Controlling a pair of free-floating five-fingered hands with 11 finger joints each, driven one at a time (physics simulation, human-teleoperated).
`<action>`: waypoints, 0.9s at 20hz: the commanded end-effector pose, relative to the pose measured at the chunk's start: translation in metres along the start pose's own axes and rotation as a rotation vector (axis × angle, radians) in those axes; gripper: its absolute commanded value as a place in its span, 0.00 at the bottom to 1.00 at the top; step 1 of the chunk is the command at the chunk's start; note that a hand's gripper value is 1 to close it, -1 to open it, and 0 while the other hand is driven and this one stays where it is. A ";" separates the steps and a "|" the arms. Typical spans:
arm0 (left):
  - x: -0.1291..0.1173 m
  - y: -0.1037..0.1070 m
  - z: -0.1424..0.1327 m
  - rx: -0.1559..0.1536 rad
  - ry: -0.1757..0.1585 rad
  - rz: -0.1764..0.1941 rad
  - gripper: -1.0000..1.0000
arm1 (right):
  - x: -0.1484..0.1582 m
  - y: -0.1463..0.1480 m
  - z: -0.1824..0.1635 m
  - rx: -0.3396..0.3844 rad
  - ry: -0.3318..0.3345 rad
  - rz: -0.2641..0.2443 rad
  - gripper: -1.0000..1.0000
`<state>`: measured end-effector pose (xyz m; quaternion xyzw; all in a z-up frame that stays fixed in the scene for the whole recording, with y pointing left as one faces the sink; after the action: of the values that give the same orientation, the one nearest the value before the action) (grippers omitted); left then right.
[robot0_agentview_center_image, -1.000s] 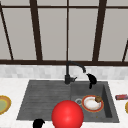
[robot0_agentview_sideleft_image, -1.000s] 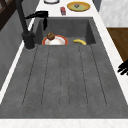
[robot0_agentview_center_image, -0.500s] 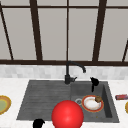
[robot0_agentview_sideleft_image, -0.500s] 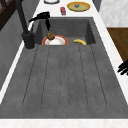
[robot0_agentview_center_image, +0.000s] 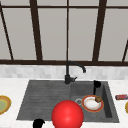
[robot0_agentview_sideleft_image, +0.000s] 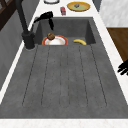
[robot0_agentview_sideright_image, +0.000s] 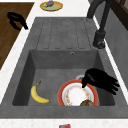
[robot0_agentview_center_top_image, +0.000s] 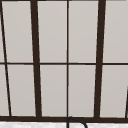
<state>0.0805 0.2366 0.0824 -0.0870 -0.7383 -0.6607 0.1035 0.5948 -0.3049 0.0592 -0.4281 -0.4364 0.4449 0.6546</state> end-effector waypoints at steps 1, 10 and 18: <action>0.000 0.000 0.000 0.000 0.000 0.000 0.50 | -0.006 0.004 0.020 0.014 0.055 -0.017 0.00; 0.000 0.000 0.000 0.000 0.000 0.000 0.50 | -0.019 0.014 0.064 0.073 0.146 0.006 0.00; 0.000 0.000 0.000 0.000 0.000 0.000 0.50 | -0.023 0.024 0.077 0.180 0.285 0.056 0.00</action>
<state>0.0805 0.2366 0.0824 -0.0870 -0.7383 -0.6607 0.1035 0.5101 -0.3082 0.0576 -0.4426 -0.3411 0.4301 0.7091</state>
